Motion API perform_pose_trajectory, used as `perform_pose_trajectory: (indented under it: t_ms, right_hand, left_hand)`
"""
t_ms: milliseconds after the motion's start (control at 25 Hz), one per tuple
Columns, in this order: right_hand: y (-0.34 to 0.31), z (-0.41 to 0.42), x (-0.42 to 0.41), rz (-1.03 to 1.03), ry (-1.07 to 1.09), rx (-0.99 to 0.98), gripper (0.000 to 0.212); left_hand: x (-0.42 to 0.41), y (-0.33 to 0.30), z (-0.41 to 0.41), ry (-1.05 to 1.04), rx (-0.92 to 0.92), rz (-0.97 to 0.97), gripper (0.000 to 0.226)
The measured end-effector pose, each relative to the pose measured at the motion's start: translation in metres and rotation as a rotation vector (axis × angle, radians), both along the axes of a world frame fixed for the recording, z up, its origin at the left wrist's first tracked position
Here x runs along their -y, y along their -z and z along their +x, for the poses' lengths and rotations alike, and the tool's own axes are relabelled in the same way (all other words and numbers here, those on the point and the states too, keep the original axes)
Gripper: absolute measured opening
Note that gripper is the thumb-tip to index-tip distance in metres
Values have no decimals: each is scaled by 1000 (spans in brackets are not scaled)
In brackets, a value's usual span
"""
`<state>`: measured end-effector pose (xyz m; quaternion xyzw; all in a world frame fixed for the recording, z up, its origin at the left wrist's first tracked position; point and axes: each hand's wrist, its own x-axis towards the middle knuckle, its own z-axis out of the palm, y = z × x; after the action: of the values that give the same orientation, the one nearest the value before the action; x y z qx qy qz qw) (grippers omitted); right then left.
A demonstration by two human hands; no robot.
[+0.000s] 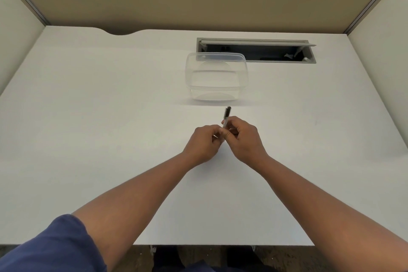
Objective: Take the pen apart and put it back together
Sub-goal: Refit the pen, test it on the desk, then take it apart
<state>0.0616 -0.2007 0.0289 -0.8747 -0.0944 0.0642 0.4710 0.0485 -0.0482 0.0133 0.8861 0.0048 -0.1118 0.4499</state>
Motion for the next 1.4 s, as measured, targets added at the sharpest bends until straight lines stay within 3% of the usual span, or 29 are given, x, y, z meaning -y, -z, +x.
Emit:
perform_pose_trajectory:
  t_ms: [120, 240, 480, 600, 720, 920, 1040, 1080, 1160, 1240, 1320, 1400]
  right_hand:
    - [-2, -3, 2, 9, 13, -43, 23]
    - [2, -6, 5, -77, 8, -50, 34]
    - [5, -11, 2, -129, -37, -86, 25]
    - [5, -13, -1, -153, -76, -55, 10]
    - [3, -15, -2, -172, -103, -35, 10]
    - [6, -16, -2, -211, -114, -23, 24]
    - [8, -12, 2, -289, -118, -5, 30]
    - [8, -11, 3, -318, -128, 4, 30]
    - [7, -9, 5, -375, -163, 20, 27]
    - [7, -10, 5, -423, -210, 51, 25]
    - [7, -10, 5, -435, -237, 81, 23]
    - [8, -10, 6, -425, -252, 114, 21]
  left_hand:
    - [-3, 2, 2, -96, -57, -95, 7]
    - [-8, 2, 1, -235, -160, -350, 9]
    - [-13, -3, -9, -370, -368, -777, 11]
    - [-14, -3, -13, -419, -421, -872, 12]
    - [-15, -3, -16, -433, -431, -878, 12]
    - [-17, -10, -18, -345, -429, -688, 26]
    - [-24, -21, -18, -166, -396, -230, 42]
    - [-27, -21, -19, -93, -275, -32, 39]
    - [-32, -20, -19, 67, 138, 336, 26]
    - [-39, -12, -16, 237, 489, 550, 24]
    - [-45, -3, -9, 317, 552, 657, 38]
    - [-45, 1, -5, 371, 533, 692, 27]
